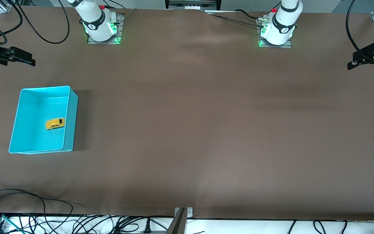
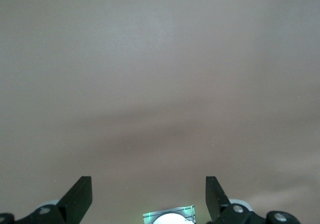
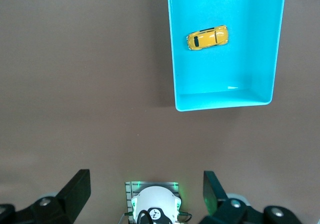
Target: Wind up and store yellow beetle car
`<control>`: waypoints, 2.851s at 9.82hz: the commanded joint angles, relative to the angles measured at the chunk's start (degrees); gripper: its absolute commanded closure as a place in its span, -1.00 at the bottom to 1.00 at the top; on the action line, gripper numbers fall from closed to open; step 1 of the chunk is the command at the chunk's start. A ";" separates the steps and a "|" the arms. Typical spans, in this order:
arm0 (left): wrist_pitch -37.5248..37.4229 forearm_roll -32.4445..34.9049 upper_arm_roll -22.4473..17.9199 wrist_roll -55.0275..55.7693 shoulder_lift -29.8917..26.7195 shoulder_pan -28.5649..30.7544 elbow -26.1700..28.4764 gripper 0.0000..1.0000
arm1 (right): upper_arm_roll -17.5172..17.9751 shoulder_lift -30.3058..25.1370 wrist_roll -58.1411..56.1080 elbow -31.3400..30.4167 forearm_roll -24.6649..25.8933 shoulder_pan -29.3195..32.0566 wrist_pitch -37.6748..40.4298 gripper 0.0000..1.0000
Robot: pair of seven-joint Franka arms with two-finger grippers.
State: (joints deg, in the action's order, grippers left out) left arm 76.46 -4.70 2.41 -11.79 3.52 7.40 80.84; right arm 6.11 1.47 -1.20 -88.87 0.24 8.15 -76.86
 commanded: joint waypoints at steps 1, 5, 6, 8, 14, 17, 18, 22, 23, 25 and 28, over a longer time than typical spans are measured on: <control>-1.23 0.22 0.23 -0.34 -0.01 0.15 -1.30 -1.00 | -0.04 -0.06 0.31 0.89 -0.15 0.12 1.62 -1.00; -1.40 0.04 -0.04 -0.61 -0.10 0.59 -1.30 -1.00 | -0.04 0.20 0.23 1.24 -0.24 0.12 1.53 -1.00; -1.67 -0.05 -0.04 -0.69 -0.44 0.68 -1.30 -1.00 | -0.04 0.20 0.14 1.16 -0.24 0.12 1.53 -1.00; -2.64 0.22 0.75 -0.87 -0.62 -0.10 -1.39 -1.00 | -0.04 0.29 0.05 1.24 -0.24 0.12 1.53 -1.00; -2.99 -0.31 0.49 -1.22 -1.06 -0.11 -1.30 -1.00 | -0.22 0.20 -0.30 1.24 -0.15 0.38 1.53 -1.00; -2.72 -0.22 0.14 -1.31 -0.98 -0.11 -1.39 -1.00 | -0.31 0.20 -0.30 1.24 -0.15 0.47 1.62 -1.00; -2.81 0.21 0.57 -1.22 -1.06 -0.02 -1.39 -1.00 | -0.31 0.29 -0.30 1.16 -0.15 0.47 1.62 -1.00; -2.81 0.30 -0.13 -1.13 -0.98 0.42 -1.30 -1.00 | -0.31 0.29 -0.30 1.16 -0.06 0.47 1.62 -1.00; -2.72 0.39 0.48 -0.70 -0.71 0.16 -1.30 -1.00 | -0.31 0.29 -0.30 1.16 -0.06 0.47 1.62 -1.00; -2.64 0.13 -0.04 -0.96 -0.80 0.42 -1.39 -1.00 | -0.31 0.29 -0.30 1.16 -0.15 0.47 1.62 -1.00; -0.89 1.62 -0.22 -0.61 -0.71 0.42 -1.21 -1.00 | -0.31 0.29 -0.30 1.16 -0.06 0.47 1.62 -1.00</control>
State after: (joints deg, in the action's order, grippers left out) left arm 75.13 -4.43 2.13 -11.83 2.57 7.63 80.68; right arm 5.74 1.51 -1.19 -88.85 0.25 8.28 -76.36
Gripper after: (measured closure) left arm 0.000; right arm 0.000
